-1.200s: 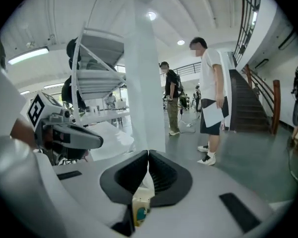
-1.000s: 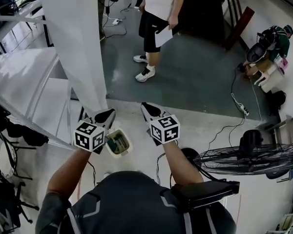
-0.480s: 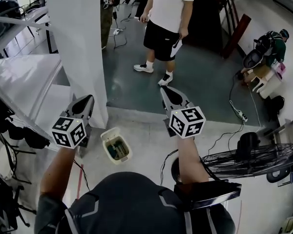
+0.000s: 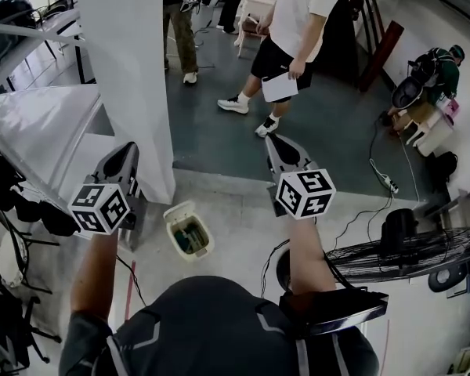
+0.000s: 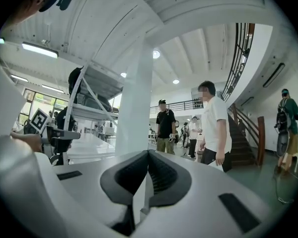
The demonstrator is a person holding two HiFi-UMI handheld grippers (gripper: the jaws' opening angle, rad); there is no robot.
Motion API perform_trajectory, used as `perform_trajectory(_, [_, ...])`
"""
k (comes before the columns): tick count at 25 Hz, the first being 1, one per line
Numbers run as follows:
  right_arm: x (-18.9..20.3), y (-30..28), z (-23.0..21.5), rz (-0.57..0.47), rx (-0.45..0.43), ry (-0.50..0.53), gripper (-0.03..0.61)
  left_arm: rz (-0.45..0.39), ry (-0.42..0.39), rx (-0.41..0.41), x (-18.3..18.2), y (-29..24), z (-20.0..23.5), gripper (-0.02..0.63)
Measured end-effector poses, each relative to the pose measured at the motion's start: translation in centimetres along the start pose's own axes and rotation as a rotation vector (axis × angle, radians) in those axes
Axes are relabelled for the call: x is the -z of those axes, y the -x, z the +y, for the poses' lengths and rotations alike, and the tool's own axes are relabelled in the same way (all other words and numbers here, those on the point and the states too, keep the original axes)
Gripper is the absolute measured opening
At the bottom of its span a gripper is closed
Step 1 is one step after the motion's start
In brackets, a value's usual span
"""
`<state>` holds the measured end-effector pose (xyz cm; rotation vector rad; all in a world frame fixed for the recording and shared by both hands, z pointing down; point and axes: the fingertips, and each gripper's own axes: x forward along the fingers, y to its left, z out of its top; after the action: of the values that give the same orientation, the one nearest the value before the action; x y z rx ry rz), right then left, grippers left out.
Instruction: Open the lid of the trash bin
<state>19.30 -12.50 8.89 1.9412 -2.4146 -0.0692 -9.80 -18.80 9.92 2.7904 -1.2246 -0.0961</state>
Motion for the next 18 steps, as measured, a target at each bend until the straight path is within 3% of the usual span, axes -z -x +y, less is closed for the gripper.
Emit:
perform_trajectory(11, [-0.2,0.5,-0.7,0.006,0.04,0.004,0.025,-0.009,-0.026,-0.062,-0.2,1.0,1.5,0.008])
perform_trajectory(18, [-0.6,0.5,-0.5,0.003,0.047,0.015,0.025,-0.019,-0.085,-0.095,-0.7,1.3,1.7,0.008])
